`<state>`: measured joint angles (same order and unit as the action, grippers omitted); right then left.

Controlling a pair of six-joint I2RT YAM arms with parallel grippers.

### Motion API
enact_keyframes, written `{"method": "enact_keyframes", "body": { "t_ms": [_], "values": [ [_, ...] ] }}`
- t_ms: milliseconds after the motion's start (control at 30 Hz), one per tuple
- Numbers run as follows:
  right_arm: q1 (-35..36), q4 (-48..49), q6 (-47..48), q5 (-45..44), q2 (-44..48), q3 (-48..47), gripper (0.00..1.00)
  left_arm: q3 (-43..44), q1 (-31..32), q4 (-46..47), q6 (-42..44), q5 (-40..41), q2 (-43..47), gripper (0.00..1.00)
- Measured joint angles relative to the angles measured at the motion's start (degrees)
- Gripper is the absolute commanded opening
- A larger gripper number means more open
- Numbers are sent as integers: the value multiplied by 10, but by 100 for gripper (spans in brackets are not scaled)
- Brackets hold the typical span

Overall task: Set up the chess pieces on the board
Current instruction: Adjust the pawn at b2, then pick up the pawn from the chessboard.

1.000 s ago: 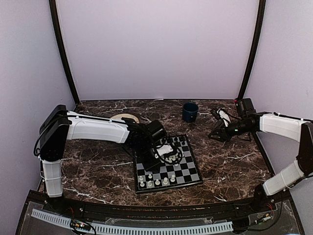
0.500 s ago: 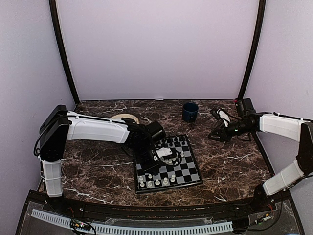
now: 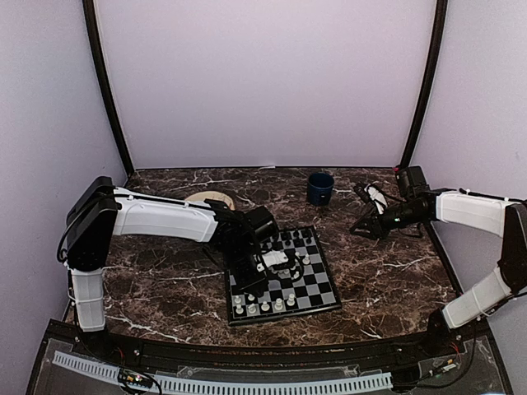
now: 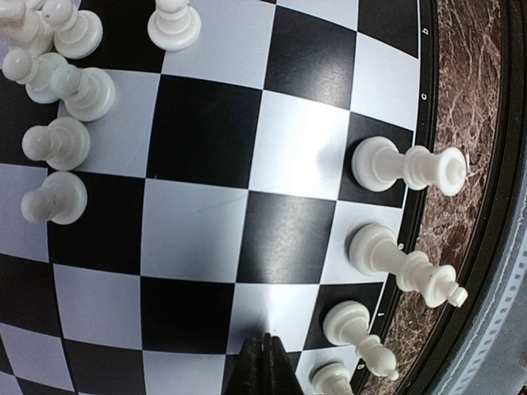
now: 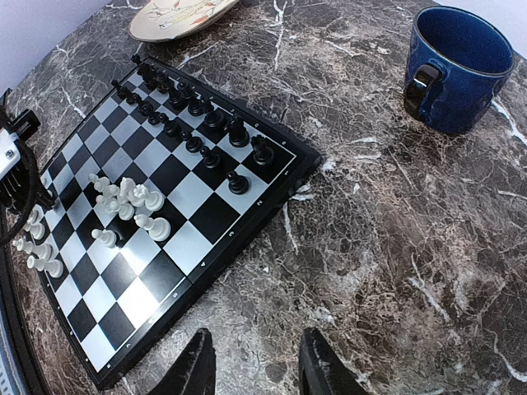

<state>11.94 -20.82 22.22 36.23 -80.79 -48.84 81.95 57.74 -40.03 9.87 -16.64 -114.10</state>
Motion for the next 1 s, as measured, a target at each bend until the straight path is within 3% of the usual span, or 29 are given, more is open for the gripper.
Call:
{"method": "enact_keyframes", "body": {
  "t_ms": [267, 600, 1000],
  "values": [
    [0, 0, 0, 0, 0, 0, 36, 8, 0, 19, -5, 13, 0, 4],
    [0, 0, 0, 0, 0, 0, 36, 28, 0, 73, -11, 80, 0, 31],
    [0, -2, 2, 0, -1, 0, 36, 75, 0, 91, -13, 148, -23, 38]
  ]
}}
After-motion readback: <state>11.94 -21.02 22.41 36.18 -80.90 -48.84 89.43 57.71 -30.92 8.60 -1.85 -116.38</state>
